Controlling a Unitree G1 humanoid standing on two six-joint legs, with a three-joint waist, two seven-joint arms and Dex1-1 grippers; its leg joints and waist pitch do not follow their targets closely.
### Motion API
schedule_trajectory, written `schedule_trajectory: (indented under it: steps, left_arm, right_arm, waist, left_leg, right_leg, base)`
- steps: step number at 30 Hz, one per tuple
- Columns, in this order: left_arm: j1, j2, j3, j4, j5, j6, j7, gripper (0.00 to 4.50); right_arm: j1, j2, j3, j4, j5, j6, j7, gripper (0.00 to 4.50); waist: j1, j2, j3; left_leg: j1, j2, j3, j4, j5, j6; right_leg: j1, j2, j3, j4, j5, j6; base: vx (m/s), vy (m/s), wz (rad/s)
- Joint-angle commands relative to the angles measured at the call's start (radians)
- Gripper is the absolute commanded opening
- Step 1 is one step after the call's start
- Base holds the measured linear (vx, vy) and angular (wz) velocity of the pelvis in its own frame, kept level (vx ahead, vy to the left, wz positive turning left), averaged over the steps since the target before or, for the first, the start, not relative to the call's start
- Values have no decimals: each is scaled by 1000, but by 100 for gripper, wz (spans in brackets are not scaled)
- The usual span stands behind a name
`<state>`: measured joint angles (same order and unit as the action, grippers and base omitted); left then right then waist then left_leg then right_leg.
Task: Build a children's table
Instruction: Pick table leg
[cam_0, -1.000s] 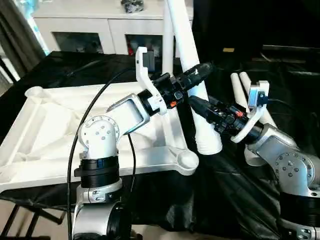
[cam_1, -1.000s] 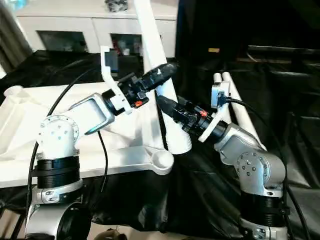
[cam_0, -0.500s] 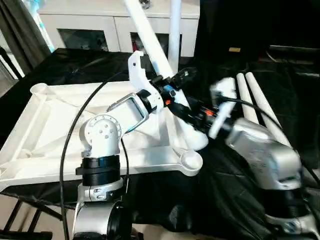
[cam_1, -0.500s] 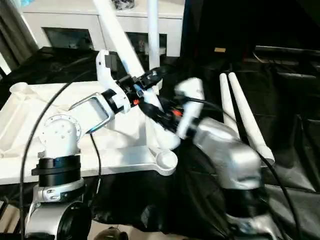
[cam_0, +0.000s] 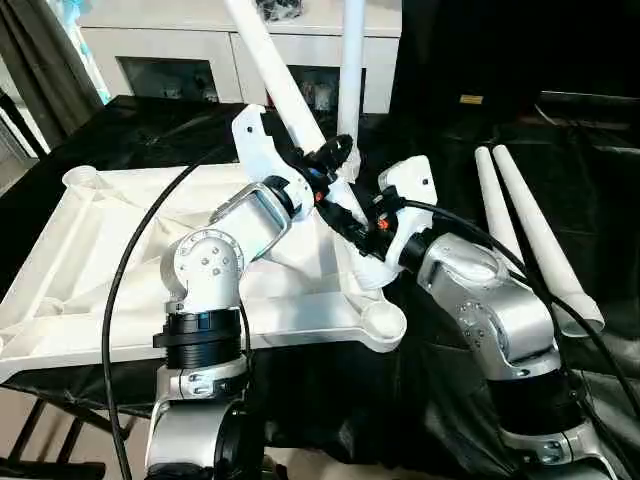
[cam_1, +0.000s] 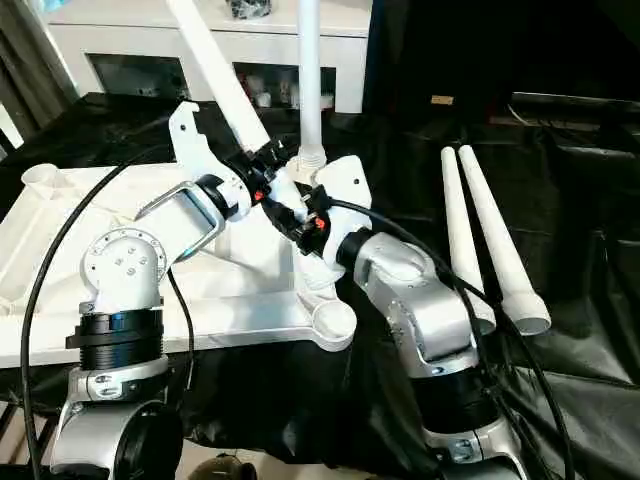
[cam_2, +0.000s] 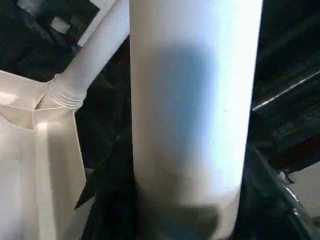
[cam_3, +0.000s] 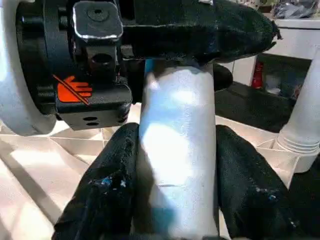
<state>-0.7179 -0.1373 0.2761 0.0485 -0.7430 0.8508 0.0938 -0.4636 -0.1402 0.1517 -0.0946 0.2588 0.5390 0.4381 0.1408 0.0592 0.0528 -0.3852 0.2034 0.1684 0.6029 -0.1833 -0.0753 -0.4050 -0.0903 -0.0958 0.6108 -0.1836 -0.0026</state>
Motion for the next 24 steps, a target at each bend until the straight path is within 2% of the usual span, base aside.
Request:
schedule_trajectory:
  steps: [1,2,4,5,6,7,8,10,11,12,13,15,16,17,19,20,24]
  left_arm:
    - [-38,-127,1,3,-11,-10,22,194]
    - [-36,-127,0,1,-15,-9,22,189]
    - [-32,-126,-5,-3,-23,-8,20,187]
    - [-28,-121,-12,-3,-29,-10,14,187]
    - [-23,-107,-22,-6,-30,-9,-4,187]
    - [-22,-97,-30,-9,-30,-10,-16,187]
    - [-20,-83,-39,-12,-29,-10,-30,187]
    - [-15,-42,-65,-24,-25,-11,-79,186]
    - [-12,0,-95,-34,-13,-3,-127,186]
    - [-12,0,-95,-34,-13,-3,-127,186]
    - [-10,27,-117,-42,-4,0,-160,186]
    - [-8,63,-141,-57,-8,12,-212,186]
    - [-9,84,-150,-67,-17,20,-245,186]
    - [-9,98,-156,-73,-24,25,-266,186]
    - [-11,144,-179,-88,-34,33,-345,186]
    - [-16,180,-194,-101,-45,34,-423,186]
    - [-21,218,-213,-113,-56,30,-516,186]
  right_arm:
    - [-7,-1,-11,-16,-10,-20,-12,183]
    - [-7,-2,-12,-17,-10,-19,-10,183]
    - [-6,-4,-15,-20,-7,-19,-3,183]
    - [-7,-4,-22,-15,1,-16,2,218]
    - [-8,-8,-32,-10,17,-7,13,218]
    - [-10,-11,-40,-8,29,0,22,239]
    - [-13,-16,-49,-6,44,8,34,255]
    - [-17,-37,-75,0,98,32,90,261]
    - [-14,-64,-94,5,156,54,165,271]
    - [-14,-64,-94,5,156,54,165,285]
    - [-10,-87,-97,10,178,65,212,285]
    - [-4,-131,-90,16,199,81,286,306]
    - [0,-157,-86,17,213,93,330,314]
    - [2,-172,-83,17,223,102,358,323]
    - [2,-212,-80,16,251,125,428,331]
    - [-1,-242,-76,17,274,144,480,331]
    - [-9,-264,-79,25,314,173,532,331]
  waist:
    - [-5,-1,-79]
    - [-7,4,-79]
    - [-7,2,-80]
    - [-7,2,-81]
    - [-7,-9,-81]
    - [-6,-5,-81]
    - [-4,-12,-81]
    - [-1,-11,-81]
    - [0,-13,-80]
    - [3,-14,-81]
    - [2,-20,-80]
    - [4,-17,-82]
    - [2,-24,-81]
    - [4,-21,-81]
    - [2,-24,-80]
    - [3,-23,-81]
    - [2,-21,-79]
  left_leg:
    - [9,13,-7,-60,-116,-2]
    - [10,13,-8,-60,-117,-3]
    - [9,12,-8,-59,-115,-2]
    - [9,12,-8,-59,-108,0]
    - [9,12,-6,-59,-103,4]
    - [9,12,-7,-59,-103,6]
    - [8,12,-5,-58,-98,12]
    - [9,14,-5,-57,-90,23]
    - [9,13,-4,-57,-90,31]
    - [10,15,-4,-56,-89,38]
    - [8,14,-3,-56,-85,43]
    - [6,14,-4,-54,-67,49]
    - [6,15,-3,-54,-61,52]
    - [4,14,-3,-52,-57,53]
    - [5,13,-2,-52,-61,58]
    - [6,13,-2,-52,-66,61]
    - [9,17,0,-52,-71,57]
  right_leg:
    - [63,-44,45,-66,-95,-137]
    - [62,-43,44,-66,-87,-138]
    - [64,-43,44,-64,-73,-143]
    - [65,-43,45,-63,-63,-147]
    - [66,-43,45,-62,-60,-150]
    - [66,-44,45,-61,-64,-152]
    - [67,-44,46,-60,-70,-153]
    - [65,-46,46,-62,-82,-153]
    - [66,-45,46,-62,-84,-154]
    - [65,-46,47,-62,-86,-156]
    - [66,-45,47,-62,-82,-158]
    - [66,-47,46,-58,-74,-163]
    - [68,-46,47,-58,-71,-165]
    - [69,-48,46,-56,-75,-171]
    - [68,-48,46,-59,-90,-177]
    - [68,-48,47,-58,-105,-177]
    - [62,-48,47,-57,-113,-194]
  base:
    - [0,0,0]
    - [0,0,0]
    - [0,0,0]
    - [0,0,0]
    - [0,0,0]
    - [0,0,0]
    - [0,0,0]
    - [0,0,0]
    - [0,0,0]
    - [0,0,0]
    - [0,0,0]
    - [0,0,0]
    - [0,0,0]
    - [0,0,0]
    - [0,0,0]
    - [0,0,0]
    - [0,0,0]
